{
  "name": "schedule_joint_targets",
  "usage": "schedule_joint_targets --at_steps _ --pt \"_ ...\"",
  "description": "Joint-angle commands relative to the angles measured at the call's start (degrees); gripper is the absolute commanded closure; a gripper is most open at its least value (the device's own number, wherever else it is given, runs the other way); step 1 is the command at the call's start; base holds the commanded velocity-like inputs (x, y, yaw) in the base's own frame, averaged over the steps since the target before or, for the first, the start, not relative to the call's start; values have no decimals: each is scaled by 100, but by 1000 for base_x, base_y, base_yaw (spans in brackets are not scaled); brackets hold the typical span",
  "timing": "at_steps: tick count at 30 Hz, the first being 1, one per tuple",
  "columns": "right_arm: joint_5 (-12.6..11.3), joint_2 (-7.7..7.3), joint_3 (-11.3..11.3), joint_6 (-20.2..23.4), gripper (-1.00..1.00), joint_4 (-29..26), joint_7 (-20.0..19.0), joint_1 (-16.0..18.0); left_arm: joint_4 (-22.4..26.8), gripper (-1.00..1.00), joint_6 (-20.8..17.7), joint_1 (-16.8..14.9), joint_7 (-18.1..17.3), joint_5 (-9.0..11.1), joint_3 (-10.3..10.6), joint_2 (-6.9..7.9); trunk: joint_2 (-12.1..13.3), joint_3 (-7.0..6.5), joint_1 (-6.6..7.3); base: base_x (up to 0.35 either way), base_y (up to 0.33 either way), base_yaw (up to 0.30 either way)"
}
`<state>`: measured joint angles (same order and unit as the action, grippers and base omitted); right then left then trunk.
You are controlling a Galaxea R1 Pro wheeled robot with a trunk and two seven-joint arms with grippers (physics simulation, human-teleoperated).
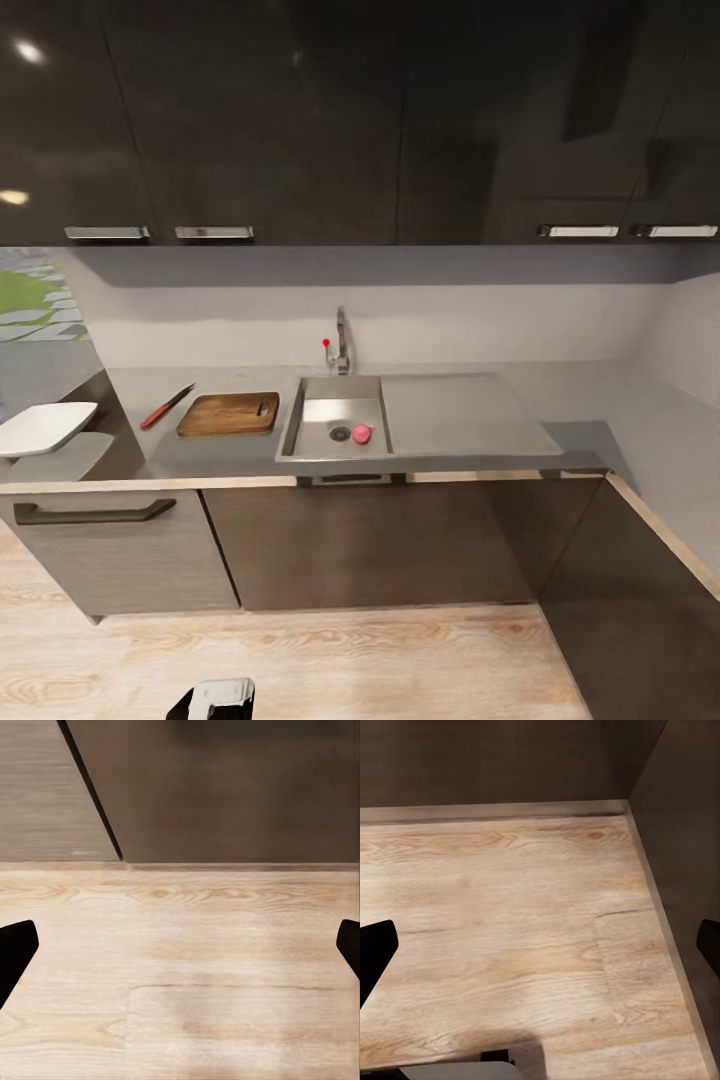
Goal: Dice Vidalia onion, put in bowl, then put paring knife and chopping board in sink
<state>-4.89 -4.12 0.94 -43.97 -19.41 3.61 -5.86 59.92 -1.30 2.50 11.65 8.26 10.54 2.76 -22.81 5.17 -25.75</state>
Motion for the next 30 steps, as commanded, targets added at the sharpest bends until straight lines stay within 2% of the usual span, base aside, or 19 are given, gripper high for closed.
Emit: schedule_joint_targets --at_steps 1,3,5,8,10,11,13,15,16,17,18,20,21,22,25,26,28,29,30 --pt "-47 -1 13 -7 -100 -11 -10 -2 22 -100 -35 -2 51 57 21 2 -10 10 -4 5 -17 0" --pt "-47 -1 12 -7 -100 -9 -10 -2 95 -100 -58 -3 58 55 15 -22 -10 10 -4 3 -10 0" --pt "-47 -1 11 -7 -100 -8 -10 -2 399 -100 -235 -4 62 39 17 -153 -10 10 -4 1 -4 0" --pt "-47 -1 11 -7 -100 -5 -10 -2 1176 -100 -1267 -7 58 -82 18 -439 -10 10 -4 0 -1 0" --pt "-47 -1 11 -4 -100 -3 -10 -2 1590 -100 -1949 -15 51 -184 18 -535 -10 10 -4 0 0 0" --pt "-44 -1 11 0 -100 -2 -10 -2 2119 -100 -2695 -44 44 -316 18 -705 -10 10 -4 0 0 0" --pt "-42 -1 11 -2 -100 -2 -10 -2 2547 -100 -3099 -146 39 -481 29 -923 -10 10 -4 0 0 0" --pt "-42 -1 16 1 -100 -2 -10 -2 2751 -100 -3288 -426 45 -738 131 -1046 -10 10 -4 0 0 0" --pt "-40 3 18 1 -100 -2 -10 -2 2807 -100 -3497 -799 55 -903 254 -1101 -10 10 -4 0 0 0" --pt "-40 4 18 1 -100 -2 -10 -2 2817 -100 -3609 -937 57 -941 286 -1114 -10 10 -4 0 0 0" --pt "-39 3 19 3 -100 -2 -10 -2 2839 -100 -3946 -1278 60 -994 332 -1137 -10 10 -4 0 0 0" --pt "-39 1 20 12 -100 2 -13 -2 2856 -100 -4479 -2000 63 -1034 382 -1172 -10 10 -4 0 0 0" --pt "-38 2 20 15 -100 3 -14 -2 2838 -100 -4632 -2415 62 -1015 397 -1185 -10 10 -4 0 0 0" --pt "-38 3 20 16 -100 3 -13 -2 2814 -100 -4694 -2625 61 -995 402 -1189 -10 10 -4 0 0 0" --pt "-38 3 20 5 -100 5 -17 -2 2272 -100 -5153 -3914 68 -599 417 -1209 -10 10 -4 0 0 0" --pt "-37 4 20 3 -100 3 -17 -2 2133 -100 -5218 -4102 71 -499 418 -1211 -10 10 -4 0 0 0" --pt "-22 6 20 -3 -100 0 -18 -2 1568 -100 -5371 -4775 83 -120 421 -1214 -10 10 -4 0 0 0" --pt "-17 6 20 -4 -100 0 -18 -2 1439 -100 -5393 -4921 85 -52 421 -1215 -10 10 -4 0 0 0" --pt "2 10 20 -7 -100 -1 -18 -2 1074 -100 -5434 -5298 92 81 422 -1215 -10 10 -4 0 0 0"
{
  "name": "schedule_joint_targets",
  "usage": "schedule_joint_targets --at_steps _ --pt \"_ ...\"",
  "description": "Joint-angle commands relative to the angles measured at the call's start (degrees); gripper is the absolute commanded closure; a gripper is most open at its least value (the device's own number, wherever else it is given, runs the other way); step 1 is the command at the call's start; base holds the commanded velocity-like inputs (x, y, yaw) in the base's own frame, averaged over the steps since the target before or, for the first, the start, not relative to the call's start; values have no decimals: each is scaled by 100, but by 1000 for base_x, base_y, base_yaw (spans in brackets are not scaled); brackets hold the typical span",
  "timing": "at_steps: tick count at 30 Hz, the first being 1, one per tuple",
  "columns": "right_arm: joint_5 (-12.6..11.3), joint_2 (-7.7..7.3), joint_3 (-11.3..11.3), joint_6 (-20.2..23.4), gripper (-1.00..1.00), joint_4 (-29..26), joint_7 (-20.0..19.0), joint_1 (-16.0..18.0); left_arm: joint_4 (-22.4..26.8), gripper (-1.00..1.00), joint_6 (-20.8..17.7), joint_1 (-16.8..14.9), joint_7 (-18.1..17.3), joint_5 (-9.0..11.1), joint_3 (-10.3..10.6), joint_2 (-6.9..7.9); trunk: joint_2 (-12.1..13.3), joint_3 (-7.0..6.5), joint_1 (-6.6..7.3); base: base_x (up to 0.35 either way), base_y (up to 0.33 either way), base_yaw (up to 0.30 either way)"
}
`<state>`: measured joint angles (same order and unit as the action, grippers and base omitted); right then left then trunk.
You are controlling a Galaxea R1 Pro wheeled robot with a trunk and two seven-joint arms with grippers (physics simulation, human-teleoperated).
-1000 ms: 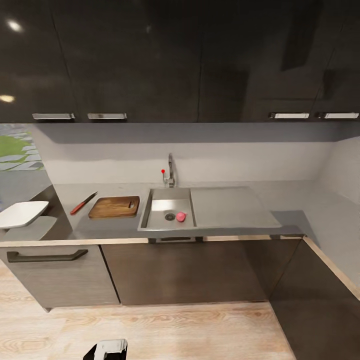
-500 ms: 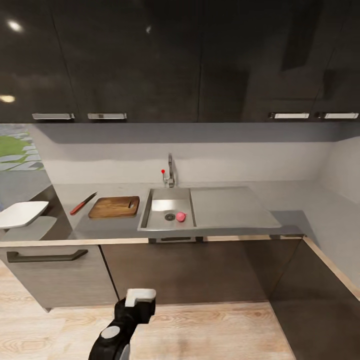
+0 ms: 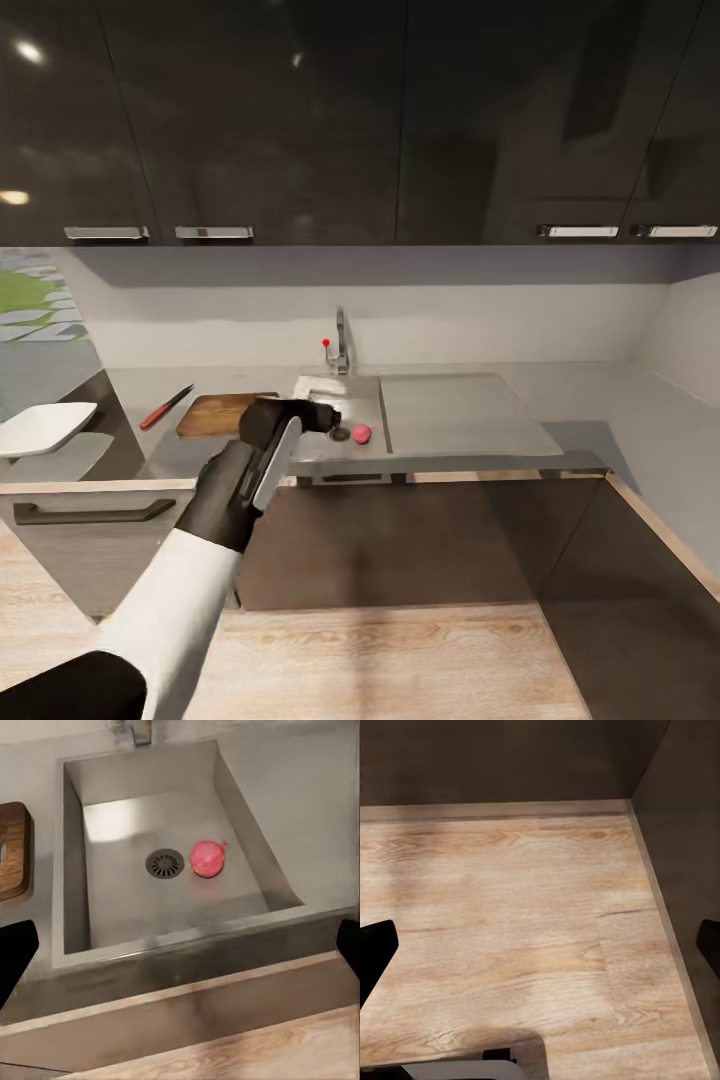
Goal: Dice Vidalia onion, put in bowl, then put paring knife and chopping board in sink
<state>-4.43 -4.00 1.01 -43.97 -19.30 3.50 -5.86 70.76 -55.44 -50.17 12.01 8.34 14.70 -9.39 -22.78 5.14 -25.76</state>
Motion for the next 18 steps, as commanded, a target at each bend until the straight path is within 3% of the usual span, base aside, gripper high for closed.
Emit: schedule_joint_targets --at_steps 1,5,11,18 --pt "-38 3 14 -8 -100 -12 -7 -3 -262 -100 -35 -249 60 123 6 -1 -14 13 -3 0 0 0" --pt "-26 18 20 -26 -100 -13 -8 -3 -1099 -100 -37 -738 148 181 7 -1 -14 13 -3 0 0 0" --pt "-23 22 14 -254 -100 -13 -3 -3 -1824 -100 291 -884 382 218 2 6 -14 13 -3 0 0 0" --pt "-26 10 -14 -271 -100 -9 43 -3 -1836 -100 391 -898 418 237 -2 13 -14 13 -3 0 0 0"
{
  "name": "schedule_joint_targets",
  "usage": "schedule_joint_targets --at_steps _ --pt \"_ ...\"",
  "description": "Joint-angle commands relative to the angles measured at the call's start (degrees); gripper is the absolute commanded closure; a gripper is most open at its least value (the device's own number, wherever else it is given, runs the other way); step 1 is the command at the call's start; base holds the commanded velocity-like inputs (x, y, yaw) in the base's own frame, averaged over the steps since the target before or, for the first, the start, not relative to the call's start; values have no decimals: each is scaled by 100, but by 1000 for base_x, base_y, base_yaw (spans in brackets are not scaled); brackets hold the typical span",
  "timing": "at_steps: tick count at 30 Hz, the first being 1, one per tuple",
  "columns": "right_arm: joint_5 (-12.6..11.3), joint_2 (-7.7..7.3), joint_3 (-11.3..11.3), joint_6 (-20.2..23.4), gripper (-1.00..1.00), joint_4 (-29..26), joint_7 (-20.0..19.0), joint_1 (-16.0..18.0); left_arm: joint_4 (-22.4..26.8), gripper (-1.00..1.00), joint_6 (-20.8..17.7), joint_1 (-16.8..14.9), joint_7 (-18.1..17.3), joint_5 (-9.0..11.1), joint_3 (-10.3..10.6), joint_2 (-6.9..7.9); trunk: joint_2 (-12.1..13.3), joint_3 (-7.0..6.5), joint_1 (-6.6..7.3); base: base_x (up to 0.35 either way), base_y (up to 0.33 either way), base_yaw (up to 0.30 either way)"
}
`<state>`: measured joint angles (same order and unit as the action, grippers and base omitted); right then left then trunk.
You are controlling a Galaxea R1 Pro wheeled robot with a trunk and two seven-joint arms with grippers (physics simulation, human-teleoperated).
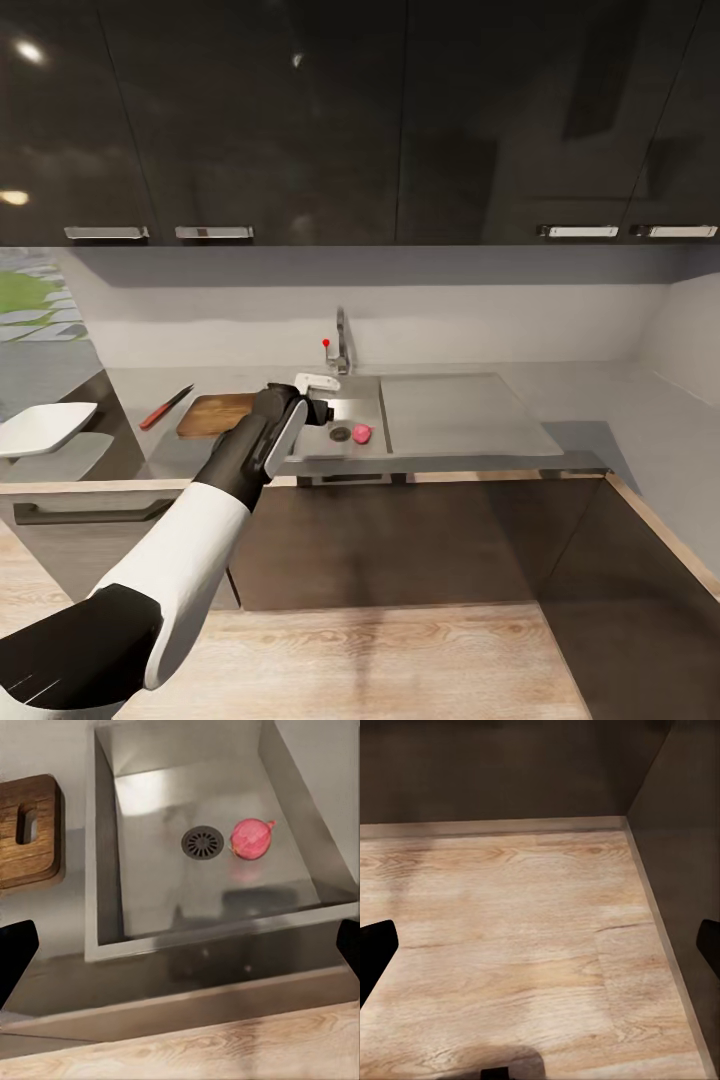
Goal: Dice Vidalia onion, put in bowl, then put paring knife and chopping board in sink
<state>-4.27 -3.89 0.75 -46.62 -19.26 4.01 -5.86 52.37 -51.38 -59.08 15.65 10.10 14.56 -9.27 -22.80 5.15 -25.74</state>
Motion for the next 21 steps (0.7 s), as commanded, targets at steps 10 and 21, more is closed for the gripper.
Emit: schedule_joint_targets --at_steps 10,21 --pt "-56 103 23 -5 -100 80 -6 -3 53 -100 -29 -7 61 62 3 4 -12 12 -4 0 0 0" --pt "-58 417 30 -5 -100 180 -9 -3 3 -100 -30 -6 61 62 3 4 -12 12 -4 0 0 0"
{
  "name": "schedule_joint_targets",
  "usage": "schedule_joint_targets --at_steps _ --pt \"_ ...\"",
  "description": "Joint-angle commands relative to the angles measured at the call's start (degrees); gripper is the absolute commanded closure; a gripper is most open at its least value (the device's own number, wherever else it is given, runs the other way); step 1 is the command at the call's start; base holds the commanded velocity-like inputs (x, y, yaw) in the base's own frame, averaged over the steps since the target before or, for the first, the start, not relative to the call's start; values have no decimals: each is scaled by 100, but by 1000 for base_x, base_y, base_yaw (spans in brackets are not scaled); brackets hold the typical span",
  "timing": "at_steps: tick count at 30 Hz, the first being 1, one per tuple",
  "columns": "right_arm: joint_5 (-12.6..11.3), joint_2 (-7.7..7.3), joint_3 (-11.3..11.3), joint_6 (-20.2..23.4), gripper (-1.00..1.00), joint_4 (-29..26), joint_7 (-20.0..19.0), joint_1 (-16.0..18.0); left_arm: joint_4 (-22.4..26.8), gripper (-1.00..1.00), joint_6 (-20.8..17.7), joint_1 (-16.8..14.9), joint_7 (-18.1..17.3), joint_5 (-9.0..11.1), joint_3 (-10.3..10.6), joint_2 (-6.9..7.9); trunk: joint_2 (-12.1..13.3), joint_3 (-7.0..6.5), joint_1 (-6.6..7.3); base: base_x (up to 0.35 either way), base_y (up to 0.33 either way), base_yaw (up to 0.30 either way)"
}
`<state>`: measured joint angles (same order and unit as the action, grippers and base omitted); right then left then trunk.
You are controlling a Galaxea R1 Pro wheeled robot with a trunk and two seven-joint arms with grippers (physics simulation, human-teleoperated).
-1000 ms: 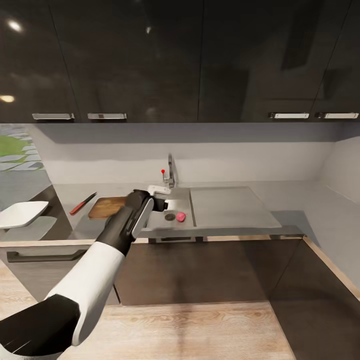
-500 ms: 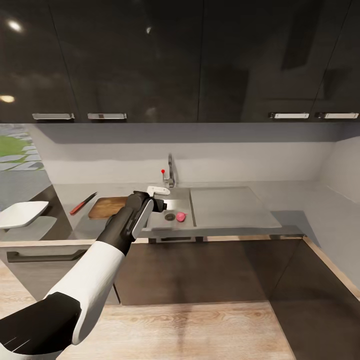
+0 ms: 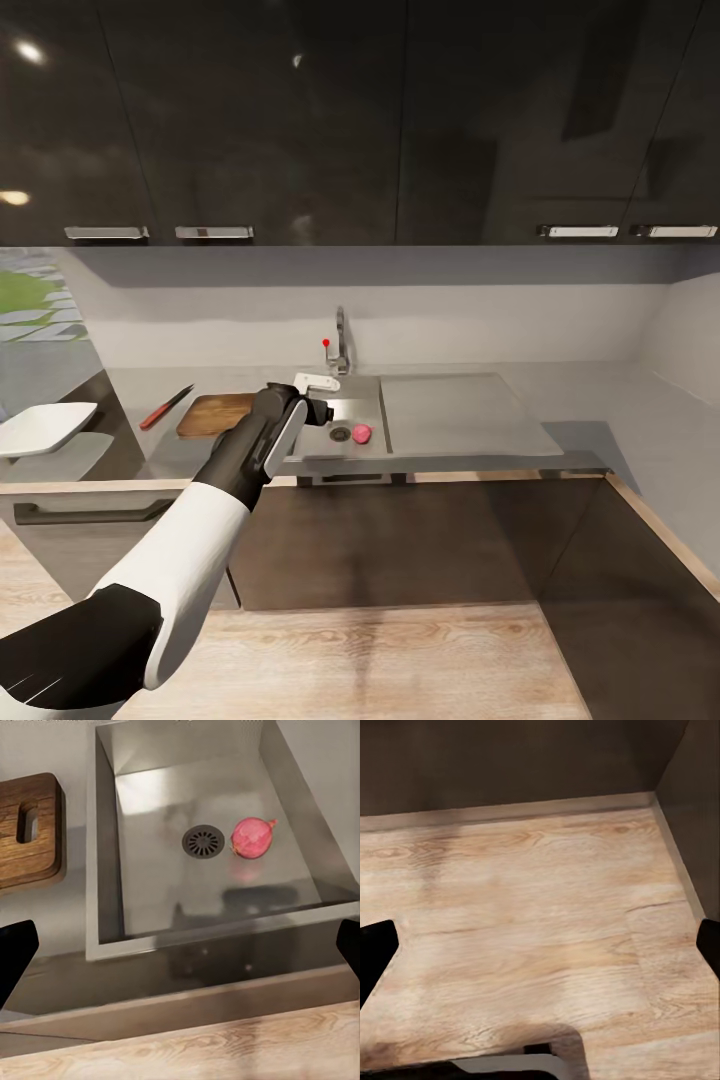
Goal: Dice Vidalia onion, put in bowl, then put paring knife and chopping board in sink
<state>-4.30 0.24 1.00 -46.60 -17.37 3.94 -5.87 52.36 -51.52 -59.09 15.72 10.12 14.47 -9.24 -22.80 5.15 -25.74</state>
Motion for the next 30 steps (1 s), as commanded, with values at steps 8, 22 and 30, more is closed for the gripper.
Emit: schedule_joint_targets --at_steps 8,22,30 --pt "-50 120 5 -7 -100 733 -8 -795 27 -100 -7 -6 54 60 12 1 -12 11 -4 0 0 0" --pt "-1482 101 -161 249 -100 -1323 -8 -1124 20 -100 -7 -5 54 52 13 1 -12 11 -4 0 0 0" --pt "-1613 114 -196 256 -100 -868 -12 -1127 -20 -100 0 -6 54 53 12 1 -12 11 -4 0 0 0"
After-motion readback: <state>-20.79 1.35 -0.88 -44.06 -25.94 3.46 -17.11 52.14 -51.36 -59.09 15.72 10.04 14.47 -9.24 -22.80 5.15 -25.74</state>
